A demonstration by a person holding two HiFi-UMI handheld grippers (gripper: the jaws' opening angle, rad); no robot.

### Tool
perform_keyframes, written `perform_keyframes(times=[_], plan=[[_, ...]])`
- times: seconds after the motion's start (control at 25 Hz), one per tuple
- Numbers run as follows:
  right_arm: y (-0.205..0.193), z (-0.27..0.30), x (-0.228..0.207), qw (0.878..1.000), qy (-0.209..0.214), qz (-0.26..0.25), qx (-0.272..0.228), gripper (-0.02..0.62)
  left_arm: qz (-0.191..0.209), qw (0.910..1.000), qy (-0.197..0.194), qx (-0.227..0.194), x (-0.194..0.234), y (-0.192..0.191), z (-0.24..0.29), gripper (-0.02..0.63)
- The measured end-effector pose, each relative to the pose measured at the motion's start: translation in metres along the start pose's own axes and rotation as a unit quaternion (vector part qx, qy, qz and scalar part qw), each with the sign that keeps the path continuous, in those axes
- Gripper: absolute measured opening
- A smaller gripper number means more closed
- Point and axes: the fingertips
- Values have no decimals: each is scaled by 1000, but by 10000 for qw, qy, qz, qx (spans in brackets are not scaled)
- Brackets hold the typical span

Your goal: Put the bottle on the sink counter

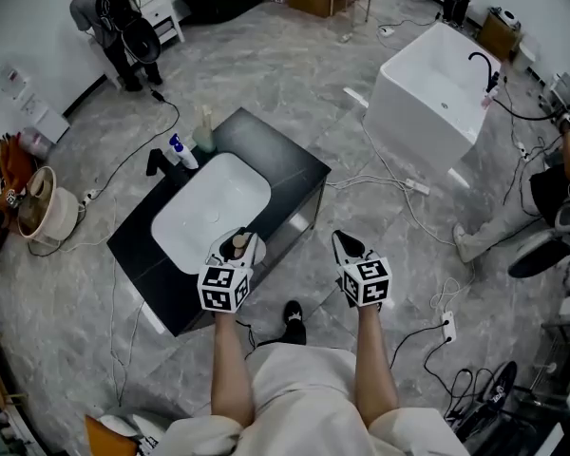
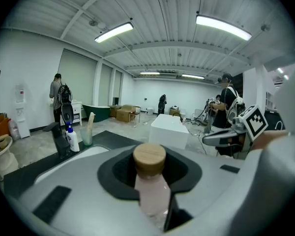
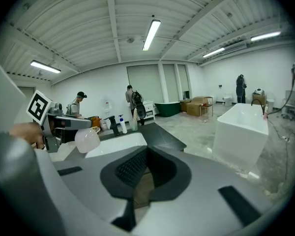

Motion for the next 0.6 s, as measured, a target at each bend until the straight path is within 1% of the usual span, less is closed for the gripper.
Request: perform_keyframes(times=[0.2,0.32,0.6], plan=[[15,26,-7,10000,-60,8,-35,5,65,9999,-95,-49,16,13,24,109],[15,35,-10,9999,-104,18,3,5,111,9998,-146,-10,21,14,32,109],[12,49,-20,9997,-186,49,127,5,54,9998,-185,33,33,16,50,109]])
Point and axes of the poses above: the fingertips, and each gripper's own axes: z forward along the fingers, x to its left, y out of its top, and after that the axes turned 4 degrees about -y, right-handed
